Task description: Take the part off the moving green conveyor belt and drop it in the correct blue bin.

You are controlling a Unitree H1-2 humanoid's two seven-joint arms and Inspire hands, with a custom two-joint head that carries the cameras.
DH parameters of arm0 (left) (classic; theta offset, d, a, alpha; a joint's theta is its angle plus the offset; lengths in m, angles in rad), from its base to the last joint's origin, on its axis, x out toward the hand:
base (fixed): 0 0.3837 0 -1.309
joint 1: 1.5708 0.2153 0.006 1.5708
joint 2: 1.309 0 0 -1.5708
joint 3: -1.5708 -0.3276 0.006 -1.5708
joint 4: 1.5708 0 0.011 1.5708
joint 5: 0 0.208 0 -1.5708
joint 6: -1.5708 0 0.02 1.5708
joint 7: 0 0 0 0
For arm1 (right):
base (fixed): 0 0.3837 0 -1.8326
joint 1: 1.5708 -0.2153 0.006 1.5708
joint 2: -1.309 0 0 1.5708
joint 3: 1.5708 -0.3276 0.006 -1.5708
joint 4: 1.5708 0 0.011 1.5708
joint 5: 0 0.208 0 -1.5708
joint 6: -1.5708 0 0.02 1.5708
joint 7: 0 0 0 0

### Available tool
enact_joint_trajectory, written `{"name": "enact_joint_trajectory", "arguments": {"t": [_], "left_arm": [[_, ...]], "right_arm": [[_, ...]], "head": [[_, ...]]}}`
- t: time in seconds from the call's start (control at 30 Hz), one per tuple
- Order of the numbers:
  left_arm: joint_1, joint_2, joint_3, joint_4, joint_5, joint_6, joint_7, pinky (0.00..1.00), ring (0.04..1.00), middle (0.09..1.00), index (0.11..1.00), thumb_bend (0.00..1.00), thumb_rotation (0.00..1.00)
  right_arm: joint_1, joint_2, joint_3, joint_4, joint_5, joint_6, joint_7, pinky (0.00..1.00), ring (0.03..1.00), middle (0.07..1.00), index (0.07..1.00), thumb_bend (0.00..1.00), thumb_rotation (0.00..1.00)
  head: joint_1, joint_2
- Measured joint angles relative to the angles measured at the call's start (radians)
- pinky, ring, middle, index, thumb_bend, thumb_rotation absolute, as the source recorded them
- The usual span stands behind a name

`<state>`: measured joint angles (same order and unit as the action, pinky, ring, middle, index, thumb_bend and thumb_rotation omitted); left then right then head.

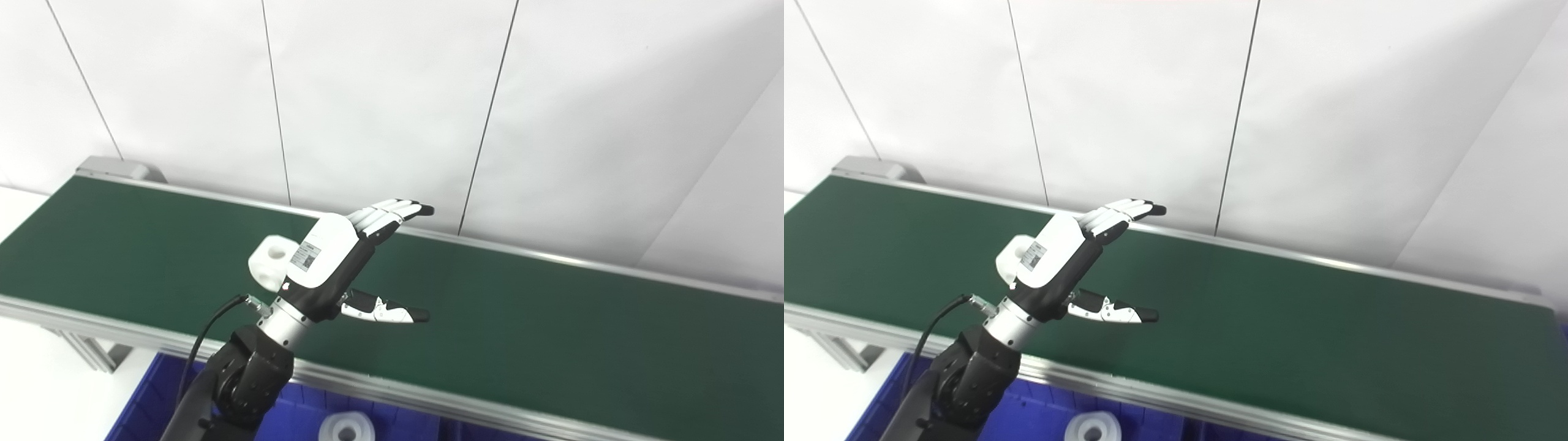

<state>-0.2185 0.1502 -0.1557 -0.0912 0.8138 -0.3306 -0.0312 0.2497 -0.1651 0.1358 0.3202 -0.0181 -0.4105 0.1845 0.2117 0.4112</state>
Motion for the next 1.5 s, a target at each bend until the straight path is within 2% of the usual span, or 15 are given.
{"name": "enact_joint_trajectory", "arguments": {"t": [0.13,0.23,0.47,0.63,0.8,0.97,1.13,1.23,1.3,1.5], "left_arm": [[-0.058,0.045,-0.025,0.076,0.042,0.026,-0.004,0.75,0.883,0.897,0.856,0.86,0.37],[-0.094,0.085,-0.045,0.1,0.065,0.045,-0.02,0.74,0.855,0.889,0.85,0.92,0.34],[-0.192,0.188,-0.109,0.15,0.081,0.131,-0.205,0.77,0.864,0.899,0.833,0.96,0.23],[-0.259,0.25,-0.179,0.21,0.074,0.158,-0.378,0.75,0.874,0.89,0.847,0.96,0.16],[-0.276,0.279,-0.206,0.262,0.042,0.171,-0.462,0.71,0.844,0.852,0.833,1.0,0.12],[-0.304,0.291,-0.233,0.309,0.019,0.17,-0.505,0.73,0.841,0.85,0.822,1.0,0.13],[-0.345,0.291,-0.272,0.354,0.025,0.172,-0.522,0.76,0.869,0.864,0.828,1.0,0.14],[-0.353,0.292,-0.302,0.374,0.074,0.178,-0.504,0.74,0.873,0.876,0.825,1.0,0.11],[-0.348,0.292,-0.32,0.403,0.13,0.181,-0.46,0.72,0.871,0.888,0.827,0.97,0.1],[-0.333,0.292,-0.346,0.479,0.24,0.183,-0.248,0.74,0.871,0.897,0.817,0.85,0.12]], "right_arm": [[-0.006,0.003,0.0,0.007,0.0,0.0,-0.001,0.6,0.666,0.707,0.692,0.72,0.91],[-0.011,0.003,0.0,0.016,0.0,0.0,0.0,0.6,0.666,0.708,0.688,0.72,0.91],[-0.014,0.007,0.0,0.018,0.0,0.0,0.0,0.59,0.662,0.703,0.684,0.71,0.91],[-0.016,0.011,0.002,0.018,-0.011,0.0,-0.004,0.58,0.662,0.701,0.69,0.68,0.93],[-0.012,0.011,0.002,0.017,-0.023,0.0,-0.006,0.59,0.66,0.704,0.689,0.67,0.92],[-0.013,0.011,0.002,0.016,-0.021,-0.001,-0.002,0.58,0.663,0.703,0.688,0.66,0.92],[-0.011,0.01,0.002,0.015,-0.022,-0.001,-0.001,0.58,0.662,0.702,0.688,0.67,0.93],[-0.008,0.01,0.002,0.015,-0.024,-0.001,-0.002,0.58,0.662,0.703,0.69,0.65,0.93],[-0.008,0.01,0.002,0.014,-0.024,-0.001,-0.002,0.57,0.659,0.7,0.689,0.66,0.93],[-0.008,0.01,0.002,0.012,-0.023,-0.001,-0.001,0.58,0.659,0.698,0.687,0.68,0.93]], "head": [[0.006,-0.008],[0.011,-0.008],[0.02,-0.003],[0.018,-0.003],[0.018,0.001],[0.018,0.003],[0.015,0.003],[0.015,0.003],[0.014,0.001],[0.009,0.0]]}}
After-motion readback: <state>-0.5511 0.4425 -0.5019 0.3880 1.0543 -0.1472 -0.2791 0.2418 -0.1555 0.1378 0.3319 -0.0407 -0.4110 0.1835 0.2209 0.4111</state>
